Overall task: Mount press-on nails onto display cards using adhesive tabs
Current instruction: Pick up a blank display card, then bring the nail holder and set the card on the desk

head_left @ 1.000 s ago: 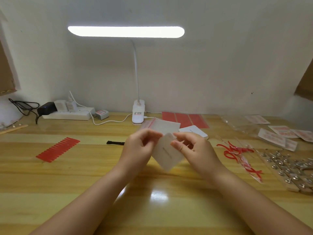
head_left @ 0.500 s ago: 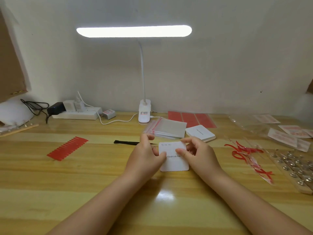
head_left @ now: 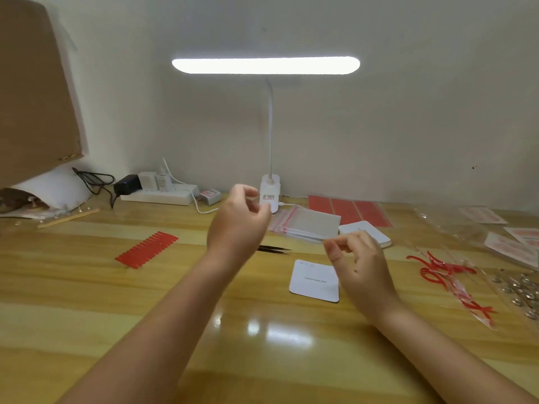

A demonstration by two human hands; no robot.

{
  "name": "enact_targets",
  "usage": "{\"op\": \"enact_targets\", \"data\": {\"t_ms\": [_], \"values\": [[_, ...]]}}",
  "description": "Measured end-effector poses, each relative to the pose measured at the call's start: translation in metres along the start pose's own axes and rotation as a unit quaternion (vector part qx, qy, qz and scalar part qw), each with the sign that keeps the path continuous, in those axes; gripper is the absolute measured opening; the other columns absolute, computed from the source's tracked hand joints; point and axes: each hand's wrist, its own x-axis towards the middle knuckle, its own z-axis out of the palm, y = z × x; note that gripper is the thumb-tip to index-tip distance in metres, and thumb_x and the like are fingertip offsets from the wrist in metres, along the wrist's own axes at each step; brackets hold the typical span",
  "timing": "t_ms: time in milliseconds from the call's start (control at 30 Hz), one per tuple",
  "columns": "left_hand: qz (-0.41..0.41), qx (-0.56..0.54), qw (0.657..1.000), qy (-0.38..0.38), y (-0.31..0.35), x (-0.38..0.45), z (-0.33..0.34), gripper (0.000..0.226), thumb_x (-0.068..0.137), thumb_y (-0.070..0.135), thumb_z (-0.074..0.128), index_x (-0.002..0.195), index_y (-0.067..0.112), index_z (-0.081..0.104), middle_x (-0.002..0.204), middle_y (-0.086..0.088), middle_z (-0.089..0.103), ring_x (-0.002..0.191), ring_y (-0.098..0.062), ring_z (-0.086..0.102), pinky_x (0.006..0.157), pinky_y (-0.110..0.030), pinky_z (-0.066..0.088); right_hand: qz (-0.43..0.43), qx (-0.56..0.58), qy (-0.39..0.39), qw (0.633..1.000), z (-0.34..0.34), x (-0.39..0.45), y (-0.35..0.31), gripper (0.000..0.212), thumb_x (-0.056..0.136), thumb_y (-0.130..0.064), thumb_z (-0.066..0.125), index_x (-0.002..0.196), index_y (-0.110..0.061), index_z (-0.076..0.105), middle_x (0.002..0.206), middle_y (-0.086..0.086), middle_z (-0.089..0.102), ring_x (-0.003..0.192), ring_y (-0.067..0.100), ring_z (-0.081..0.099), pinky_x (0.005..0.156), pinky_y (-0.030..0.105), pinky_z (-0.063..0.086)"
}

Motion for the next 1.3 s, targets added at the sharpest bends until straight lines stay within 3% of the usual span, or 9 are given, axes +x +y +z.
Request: {"op": "enact_targets", "data": {"t_ms": [67,167,333,467,567,733,867,1067,1300], "values": [[-0.019,-0.037,0.998,0.054,-0.008,0.028,-0.038,0.007,0.091,0.031,0.054,0.097,0.027,0.056,0.083,0.012,0.065,0.077,-0.003,0.061,0.062,-0.027,0.049,-0.027,-0.015,-0.042,0.999,0.007,-0.001,-0.012,0.038,0.090,-0.059,0.037,0.081,-0.027,0.058,0.083,-0.015,0.053,0.087,0.007,0.049,0.079,0.020,0.035],[-0.067,0.011,0.994,0.081,-0.047,0.054,-0.086,0.007,0.090,0.027,0.051,0.086,0.029,0.058,0.084,0.008,0.068,0.079,-0.012,0.063,0.069,-0.031,0.052,-0.075,-0.095,-0.117,0.986,0.032,0.007,-0.029,0.031,0.093,-0.046,0.051,0.081,-0.020,0.063,0.082,-0.007,0.059,0.087,0.013,0.049,0.081,0.028,0.037],[-0.209,0.196,0.948,0.137,-0.155,0.059,-0.149,0.017,0.091,0.022,0.054,0.107,0.020,0.059,0.107,-0.001,0.064,0.086,-0.022,0.058,0.071,-0.037,0.048,-0.074,-0.105,-0.137,0.982,0.085,0.011,-0.060,0.019,0.092,-0.037,0.058,0.085,-0.020,0.064,0.087,-0.006,0.059,0.091,0.015,0.049,0.084,0.029,0.038],[-0.311,0.228,0.913,0.132,-0.225,0.068,-0.187,0.037,0.089,0.008,0.057,0.125,0.005,0.050,0.114,-0.018,0.058,0.095,-0.036,0.059,0.067,-0.039,0.044,-0.124,-0.090,-0.134,0.979,0.098,0.000,-0.060,0.013,0.084,-0.023,0.070,0.075,-0.015,0.065,0.075,-0.005,0.055,0.078,0.021,0.050,0.073,0.035,0.042],[-0.360,0.217,0.902,0.100,-0.266,0.089,-0.207,0.038,0.091,0.003,0.051,0.128,-0.003,0.047,0.119,-0.026,0.056,0.103,-0.042,0.058,0.076,-0.044,0.047,-0.129,-0.080,-0.118,0.981,0.096,0.000,-0.058,0.017,0.077,-0.013,0.077,0.068,-0.015,0.062,0.069,-0.005,0.054,0.071,0.021,0.049,0.067,0.035,0.043],[-0.341,0.203,0.913,0.097,-0.305,0.116,-0.223,0.047,0.088,-0.003,0.048,0.134,0.002,0.045,0.127,-0.024,0.054,0.111,-0.041,0.054,0.092,-0.047,0.048,-0.131,-0.084,-0.126,0.980,0.097,0.000,-0.062,0.018,0.074,-0.012,0.079,0.067,-0.014,0.063,0.068,-0.005,0.054,0.070,0.021,0.050,0.065,0.039,0.046],[-0.357,0.240,0.898,0.097,-0.318,0.123,-0.217,0.059,0.089,0.011,0.053,0.144,0.011,0.030,0.135,-0.022,0.049,0.120,-0.042,0.049,0.096,-0.052,0.046,-0.127,-0.084,-0.128,0.980,0.096,0.000,-0.063,0.019,0.074,-0.012,0.079,0.066,-0.015,0.063,0.067,-0.007,0.053,0.069,0.020,0.049,0.062,0.038,0.046],[-0.360,0.309,0.866,0.160,-0.316,0.123,-0.210,0.045,0.090,0.019,0.056,0.131,0.005,0.044,0.129,-0.022,0.055,0.119,-0.042,0.050,0.094,-0.051,0.047,-0.130,-0.088,-0.134,0.979,0.096,0.000,-0.065,0.019,0.074,-0.011,0.079,0.065,-0.016,0.063,0.066,-0.008,0.053,0.068,0.018,0.049,0.060,0.037,0.046],[-0.304,0.383,0.863,0.125,-0.316,0.120,-0.209,0.034,0.097,0.029,0.045,0.124,0.009,0.049,0.114,-0.021,0.062,0.113,-0.041,0.053,0.094,-0.046,0.039,-0.125,-0.082,-0.122,0.981,0.095,-0.001,-0.065,0.025,0.075,-0.009,0.078,0.060,-0.015,0.058,0.063,-0.008,0.050,0.066,0.015,0.046,0.057,0.028,0.041]]}}
